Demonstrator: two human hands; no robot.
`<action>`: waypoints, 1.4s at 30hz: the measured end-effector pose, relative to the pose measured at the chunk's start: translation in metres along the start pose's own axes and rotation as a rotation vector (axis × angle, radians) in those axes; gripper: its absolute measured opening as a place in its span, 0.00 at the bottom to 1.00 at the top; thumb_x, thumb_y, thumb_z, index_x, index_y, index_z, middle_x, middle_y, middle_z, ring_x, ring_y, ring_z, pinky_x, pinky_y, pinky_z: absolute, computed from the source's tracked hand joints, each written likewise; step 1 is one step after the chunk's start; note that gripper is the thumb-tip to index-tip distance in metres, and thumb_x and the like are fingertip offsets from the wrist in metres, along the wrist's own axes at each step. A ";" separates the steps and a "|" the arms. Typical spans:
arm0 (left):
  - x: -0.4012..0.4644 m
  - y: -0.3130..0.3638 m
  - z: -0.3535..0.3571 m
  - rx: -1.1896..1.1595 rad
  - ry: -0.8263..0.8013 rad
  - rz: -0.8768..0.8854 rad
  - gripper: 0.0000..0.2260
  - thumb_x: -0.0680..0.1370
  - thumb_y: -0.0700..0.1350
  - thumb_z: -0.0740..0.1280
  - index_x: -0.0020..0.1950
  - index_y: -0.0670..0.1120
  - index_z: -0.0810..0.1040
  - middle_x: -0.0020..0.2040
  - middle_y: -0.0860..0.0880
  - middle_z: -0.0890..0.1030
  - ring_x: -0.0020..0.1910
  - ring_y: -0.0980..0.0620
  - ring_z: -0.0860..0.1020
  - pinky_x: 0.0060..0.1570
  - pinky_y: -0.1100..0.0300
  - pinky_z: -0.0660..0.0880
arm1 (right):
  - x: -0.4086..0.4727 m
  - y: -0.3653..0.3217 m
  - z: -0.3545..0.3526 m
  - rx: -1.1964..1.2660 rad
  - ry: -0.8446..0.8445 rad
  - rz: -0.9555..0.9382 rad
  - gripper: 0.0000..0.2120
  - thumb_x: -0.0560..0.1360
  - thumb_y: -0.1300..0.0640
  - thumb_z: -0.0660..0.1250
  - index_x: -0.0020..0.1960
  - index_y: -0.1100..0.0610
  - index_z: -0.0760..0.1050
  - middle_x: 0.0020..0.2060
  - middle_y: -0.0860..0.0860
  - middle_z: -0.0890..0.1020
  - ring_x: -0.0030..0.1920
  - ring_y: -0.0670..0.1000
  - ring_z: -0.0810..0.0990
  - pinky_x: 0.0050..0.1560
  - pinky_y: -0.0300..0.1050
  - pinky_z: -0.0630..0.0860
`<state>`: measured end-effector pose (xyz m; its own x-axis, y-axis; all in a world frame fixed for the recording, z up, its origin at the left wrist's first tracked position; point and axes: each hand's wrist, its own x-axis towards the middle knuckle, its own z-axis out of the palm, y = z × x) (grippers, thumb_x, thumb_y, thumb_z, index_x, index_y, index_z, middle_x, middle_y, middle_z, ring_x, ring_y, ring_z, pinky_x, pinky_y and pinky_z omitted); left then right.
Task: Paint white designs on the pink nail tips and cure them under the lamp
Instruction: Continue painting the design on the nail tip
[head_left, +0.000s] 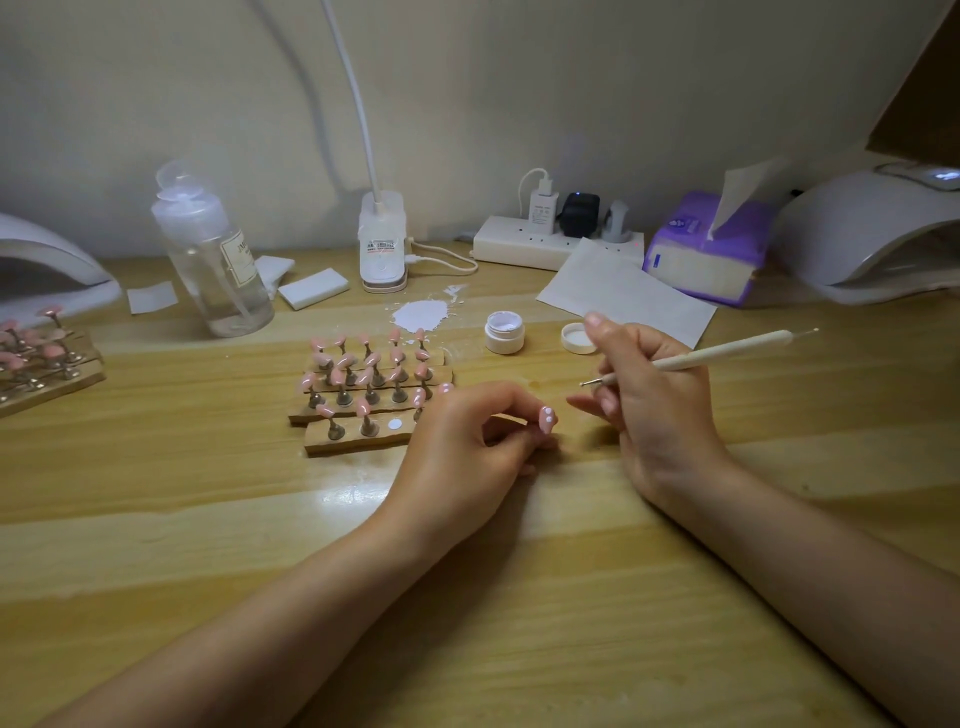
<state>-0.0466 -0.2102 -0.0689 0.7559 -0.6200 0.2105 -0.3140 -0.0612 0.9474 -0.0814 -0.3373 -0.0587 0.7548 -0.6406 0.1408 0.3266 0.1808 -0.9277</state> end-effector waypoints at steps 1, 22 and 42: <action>0.000 0.000 0.000 -0.014 0.004 0.000 0.04 0.74 0.34 0.67 0.40 0.40 0.79 0.42 0.42 0.82 0.42 0.53 0.82 0.34 0.68 0.77 | 0.001 -0.001 -0.001 0.025 0.032 0.015 0.21 0.72 0.56 0.68 0.23 0.53 0.68 0.17 0.44 0.67 0.17 0.41 0.63 0.24 0.35 0.73; 0.000 0.001 -0.002 -0.082 0.021 -0.040 0.07 0.73 0.33 0.67 0.37 0.42 0.79 0.40 0.46 0.83 0.41 0.56 0.83 0.35 0.67 0.78 | 0.059 -0.003 0.029 -0.365 0.082 -0.307 0.16 0.74 0.49 0.67 0.31 0.53 0.71 0.21 0.43 0.75 0.27 0.42 0.74 0.34 0.39 0.72; 0.000 0.000 -0.001 -0.063 0.000 -0.006 0.09 0.74 0.33 0.67 0.37 0.45 0.78 0.38 0.51 0.82 0.41 0.58 0.83 0.34 0.68 0.76 | 0.080 0.037 0.029 -0.822 -0.036 -0.401 0.22 0.68 0.45 0.73 0.27 0.51 0.63 0.23 0.42 0.70 0.28 0.42 0.70 0.30 0.36 0.64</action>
<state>-0.0453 -0.2093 -0.0690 0.7578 -0.6195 0.2049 -0.2726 -0.0153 0.9620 0.0076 -0.3604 -0.0722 0.6940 -0.5145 0.5036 0.0706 -0.6475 -0.7588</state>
